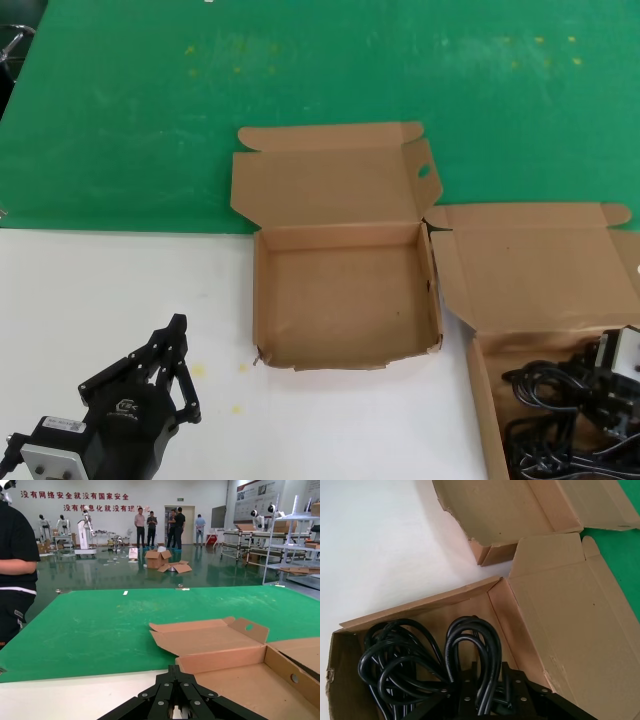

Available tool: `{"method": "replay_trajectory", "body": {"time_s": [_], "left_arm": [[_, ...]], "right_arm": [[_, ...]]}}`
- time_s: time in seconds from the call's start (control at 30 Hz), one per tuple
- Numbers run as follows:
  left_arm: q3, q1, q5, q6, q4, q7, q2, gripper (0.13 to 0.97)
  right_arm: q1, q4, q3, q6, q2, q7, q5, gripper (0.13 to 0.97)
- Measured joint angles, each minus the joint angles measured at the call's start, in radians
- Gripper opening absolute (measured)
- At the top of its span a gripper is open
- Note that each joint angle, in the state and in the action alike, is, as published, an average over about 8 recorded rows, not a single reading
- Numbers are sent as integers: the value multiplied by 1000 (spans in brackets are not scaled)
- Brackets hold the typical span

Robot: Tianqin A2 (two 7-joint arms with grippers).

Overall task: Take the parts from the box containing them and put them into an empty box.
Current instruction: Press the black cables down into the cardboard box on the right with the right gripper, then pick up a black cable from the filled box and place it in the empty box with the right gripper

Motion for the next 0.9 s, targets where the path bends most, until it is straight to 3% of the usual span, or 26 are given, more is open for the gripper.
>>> {"method": "replay_trajectory", "body": {"time_s": [0.27,0.9], "left_arm": [[0,0,0,0,0,0,0,132],[0,0,0,0,0,0,0,132]], "right_arm": [[-7,-7,3,14,-5,-1,3,212],[43,201,21,-127,32,112,-28,184]]}}
